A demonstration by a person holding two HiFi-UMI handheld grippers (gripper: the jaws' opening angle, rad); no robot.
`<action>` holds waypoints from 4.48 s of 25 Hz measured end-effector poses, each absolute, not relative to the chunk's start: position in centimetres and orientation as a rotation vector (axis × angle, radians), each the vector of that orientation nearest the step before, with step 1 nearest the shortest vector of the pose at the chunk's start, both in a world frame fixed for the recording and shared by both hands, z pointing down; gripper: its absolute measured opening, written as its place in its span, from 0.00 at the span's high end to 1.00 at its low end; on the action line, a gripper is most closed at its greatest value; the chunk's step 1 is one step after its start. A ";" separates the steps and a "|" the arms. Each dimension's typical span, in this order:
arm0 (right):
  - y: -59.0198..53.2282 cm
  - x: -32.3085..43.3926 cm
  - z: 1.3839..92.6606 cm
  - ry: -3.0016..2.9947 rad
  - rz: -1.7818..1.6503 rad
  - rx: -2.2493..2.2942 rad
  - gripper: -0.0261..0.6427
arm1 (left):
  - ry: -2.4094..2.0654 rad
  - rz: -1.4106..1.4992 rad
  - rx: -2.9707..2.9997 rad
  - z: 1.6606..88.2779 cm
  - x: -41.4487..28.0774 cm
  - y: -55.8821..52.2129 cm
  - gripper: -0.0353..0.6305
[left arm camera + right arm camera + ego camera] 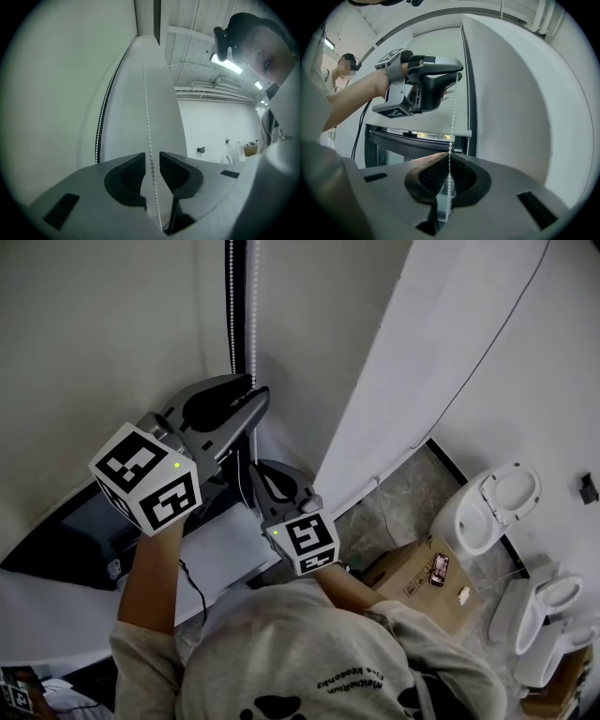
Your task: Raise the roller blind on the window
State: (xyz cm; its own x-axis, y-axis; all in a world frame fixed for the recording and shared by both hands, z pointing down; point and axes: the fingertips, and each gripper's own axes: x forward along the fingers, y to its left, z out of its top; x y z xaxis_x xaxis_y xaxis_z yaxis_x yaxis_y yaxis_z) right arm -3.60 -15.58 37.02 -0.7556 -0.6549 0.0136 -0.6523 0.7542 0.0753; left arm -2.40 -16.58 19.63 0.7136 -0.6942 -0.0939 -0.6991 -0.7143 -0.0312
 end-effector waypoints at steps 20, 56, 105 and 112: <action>-15.9 -3.7 38.2 -2.884 -0.141 1.121 0.94 | 1.198 0.103 -2.764 20.5 -3.0 -16.8 0.93; -14.6 -3.7 58.0 -2.681 0.096 1.081 0.94 | 1.339 0.059 -2.976 40.5 -3.2 -16.3 0.93; -16.8 -4.3 24.8 -2.992 -0.031 1.068 0.94 | 1.331 0.113 -2.966 40.6 -2.8 -16.1 0.93; -16.8 -4.3 26.5 -2.939 -0.080 1.106 0.94 | 1.334 0.080 -2.983 42.3 -2.6 -16.0 0.93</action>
